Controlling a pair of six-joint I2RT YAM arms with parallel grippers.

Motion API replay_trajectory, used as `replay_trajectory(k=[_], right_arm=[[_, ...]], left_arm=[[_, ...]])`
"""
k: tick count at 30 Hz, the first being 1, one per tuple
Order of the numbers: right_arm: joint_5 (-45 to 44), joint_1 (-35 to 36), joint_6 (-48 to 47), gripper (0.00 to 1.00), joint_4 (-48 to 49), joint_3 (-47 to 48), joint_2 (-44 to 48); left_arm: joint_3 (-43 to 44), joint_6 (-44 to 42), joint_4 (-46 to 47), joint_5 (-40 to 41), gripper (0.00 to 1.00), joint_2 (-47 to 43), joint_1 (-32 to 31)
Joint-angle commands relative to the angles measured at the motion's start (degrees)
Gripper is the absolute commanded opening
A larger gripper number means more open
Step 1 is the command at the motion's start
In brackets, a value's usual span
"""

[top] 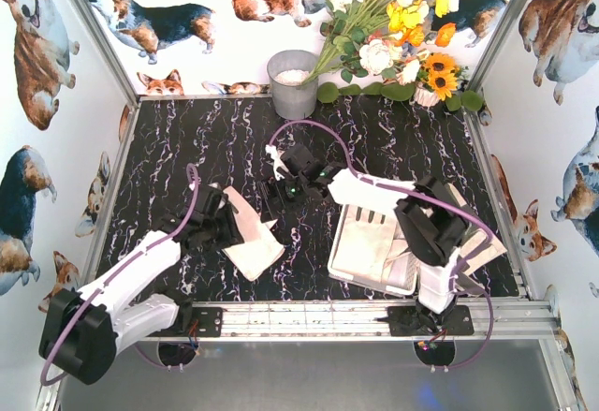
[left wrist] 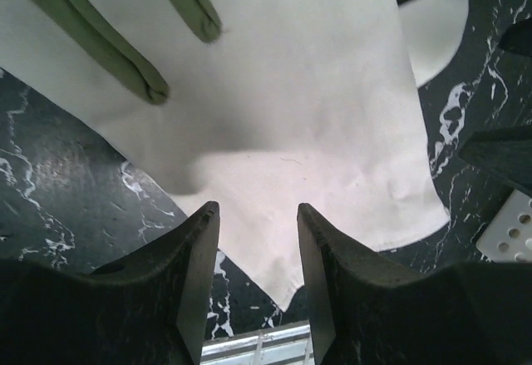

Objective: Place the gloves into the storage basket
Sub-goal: Pick up the glove from the center of the board.

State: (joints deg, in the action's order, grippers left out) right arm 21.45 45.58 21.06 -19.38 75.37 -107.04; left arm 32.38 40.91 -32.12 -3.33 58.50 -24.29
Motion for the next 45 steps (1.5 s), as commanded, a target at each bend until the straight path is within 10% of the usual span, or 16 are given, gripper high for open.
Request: replay_trajectory(k=[1,22,45], right_arm=[[3.0,-1.4,-1.7,0.81,2.2,4.3,-3.9],[13.6,-2.2,-6.8,0.79,0.1,11.7,-16.1],[17.3,0.6,-1.5,0.53,-0.1,14.4,-24.4]], left_arm=[[-0.9,-4.4,3.4,-1.9,0.37,1.1,4.3],[-4.8,-2.2,4.5,-2.7,0.24,6.9,5.9],[-5.1,-2.3,5.2,-4.3,0.24,7.2,5.9]])
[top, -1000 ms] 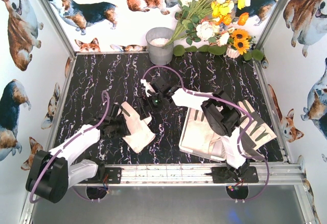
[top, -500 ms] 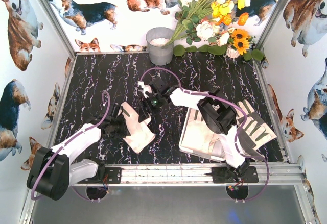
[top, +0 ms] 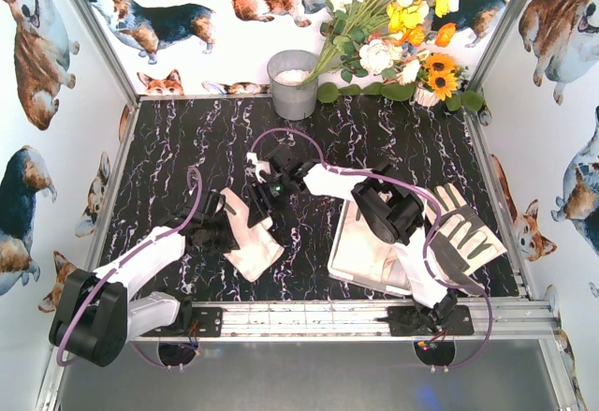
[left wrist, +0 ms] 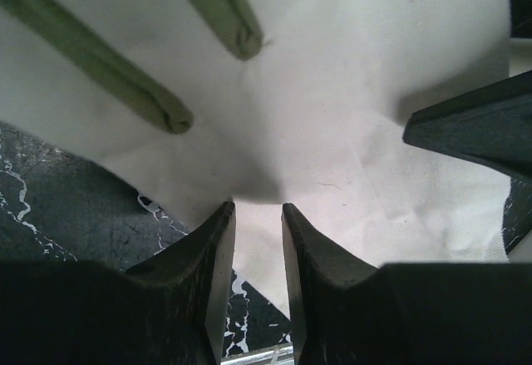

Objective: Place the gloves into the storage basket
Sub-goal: Pick up the glove from the center of the board.

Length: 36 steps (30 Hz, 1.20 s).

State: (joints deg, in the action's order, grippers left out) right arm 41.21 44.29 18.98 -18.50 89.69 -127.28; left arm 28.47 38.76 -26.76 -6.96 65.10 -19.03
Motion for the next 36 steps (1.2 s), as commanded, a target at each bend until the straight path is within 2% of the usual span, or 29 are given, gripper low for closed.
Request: replay_trajectory(k=[1,3,6,12,16,25,30,36], right_arm=[[-2.3,2.1,0.8,0.52,-0.8,0.2,-4.4],[-2.1,2.5,1.1,0.49,-0.5,0.1,-4.6],[-1.6,2.9,1.5,0.37,0.0,0.0,-4.5],[-0.1,3.0,5.0,0.00,3.8,-2.0,-1.1],[-1.1,2.9,6.5,0.00,5.6,-4.4,4.4],[-10.7,0.1,10.7,0.00,8.6,-15.8,23.5],[-18.6,-2.2,11.0,0.00,5.0,-23.3,36.1],[-28.0,-7.3,10.3,0.00,-3.1,-29.2,52.3]], left_arm=[[-1.2,-0.2,-0.1,-0.7,0.24,0.6,0.6],[-1.2,-0.1,0.0,-0.7,0.24,0.7,0.6],[-1.3,-0.2,0.2,-0.8,0.24,0.8,0.5],[-1.3,-0.2,-0.1,-0.2,0.25,-0.1,0.6],[-1.1,-0.1,-0.4,-0.1,0.33,-2.4,0.5],[4.5,-5.2,-2.2,-1.8,0.74,-9.8,0.4],[11.6,-10.4,-7.2,5.1,0.85,-13.6,0.5],[18.1,-14.6,-6.2,10.5,0.96,-13.8,0.7]])
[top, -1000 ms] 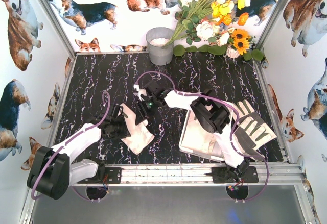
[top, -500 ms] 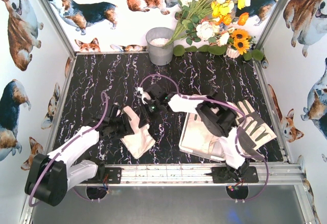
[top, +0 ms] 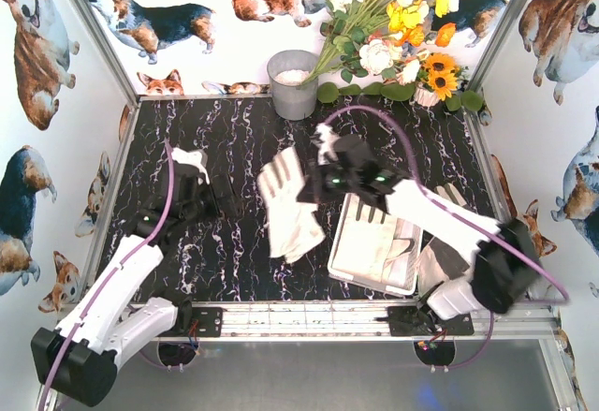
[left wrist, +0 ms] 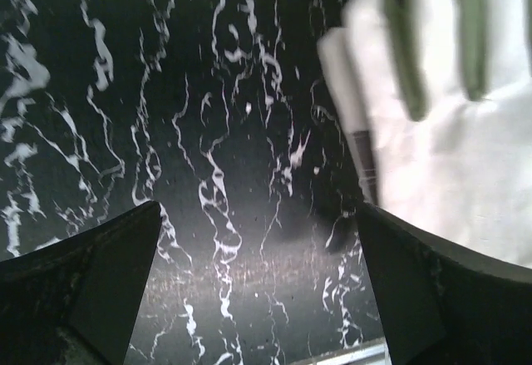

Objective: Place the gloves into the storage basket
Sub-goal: Pick up the glove from the center of the board, then place the glove at the center of the board.

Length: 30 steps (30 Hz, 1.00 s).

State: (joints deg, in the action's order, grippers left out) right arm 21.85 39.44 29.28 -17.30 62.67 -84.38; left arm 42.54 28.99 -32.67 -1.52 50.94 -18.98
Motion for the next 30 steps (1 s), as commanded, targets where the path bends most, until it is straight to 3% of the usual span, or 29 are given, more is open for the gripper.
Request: replay_trajectory(k=[1,5,9,16,25,30], right_arm=[[-10.3,-3.1,-0.3,0.00,-6.0,-2.7,11.7],[-13.7,-6.0,-0.3,0.00,-11.6,-4.4,19.2],[-13.5,-6.9,3.0,0.00,-11.3,-8.2,24.4],[-6.3,-3.6,9.9,0.00,0.8,-11.2,24.0],[-12.7,9.0,13.7,0.00,18.9,-10.6,11.4],[-14.6,9.3,14.5,0.00,21.4,-10.0,-1.9]], left_arm=[[5.2,-5.6,-0.1,5.3,0.97,1.0,0.7],[7.8,-5.0,1.4,0.7,0.99,5.4,0.8],[3.5,1.7,9.5,-9.6,1.00,7.4,0.8],[1.3,4.6,7.8,-8.5,1.00,4.3,0.9],[-3.1,9.0,1.2,-0.7,1.00,-3.9,1.2],[-8.6,13.3,5.5,-4.6,0.98,-4.7,1.2]])
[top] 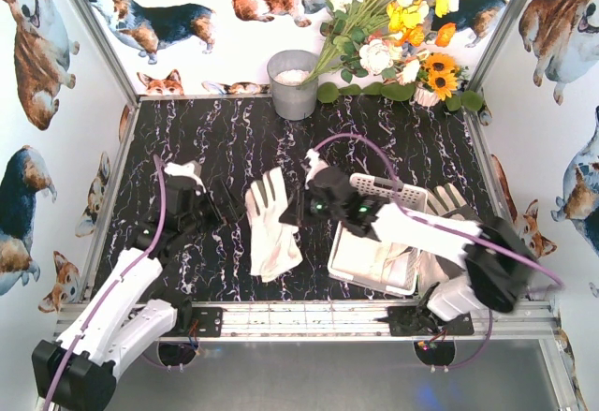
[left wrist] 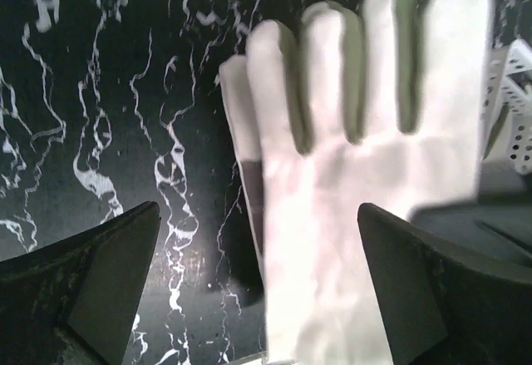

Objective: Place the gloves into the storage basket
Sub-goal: Place the glove at the center of the board.

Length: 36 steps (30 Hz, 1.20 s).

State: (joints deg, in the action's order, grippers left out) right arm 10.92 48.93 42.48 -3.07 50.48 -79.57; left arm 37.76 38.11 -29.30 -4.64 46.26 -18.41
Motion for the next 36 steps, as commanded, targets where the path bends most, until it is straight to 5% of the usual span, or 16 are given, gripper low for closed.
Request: replay_trajectory(k=[1,5,9,12,16,30,36], right_arm=[[-3.5,-0.2,0.9,0.00,6.0,3.0,-8.8],[-4.4,-0.1,-1.7,0.03,-1.4,6.2,-14.1],[-8.2,-0.1,-4.2,0.53,-8.4,7.8,-14.0],[-13.1,-0.2,-6.5,0.70,-13.7,8.7,-11.7],[-13.9,-1.0,-9.9,0.71,-16.1,9.9,-9.7],[0.1,-7.9,-15.7,0.54,-14.5,18.2,-19.5],[2.5,-8.2,-16.8,0.50,-14.8,21.6,-24.6]], left_arm=[[-5.0,4.8,2.9,-2.6,0.96,0.4,0.7],[-11.4,8.9,10.5,-9.2,0.82,2.1,0.4],[-16.1,11.2,15.1,-12.2,0.71,4.2,-0.7],[-17.1,10.6,14.6,-12.2,0.69,4.7,-1.2],[-17.4,10.2,15.4,-10.0,0.58,5.3,-1.2],[-11.4,6.3,19.6,-0.3,0.34,19.9,0.0],[-11.2,5.7,22.4,-0.6,0.30,23.4,0.5]])
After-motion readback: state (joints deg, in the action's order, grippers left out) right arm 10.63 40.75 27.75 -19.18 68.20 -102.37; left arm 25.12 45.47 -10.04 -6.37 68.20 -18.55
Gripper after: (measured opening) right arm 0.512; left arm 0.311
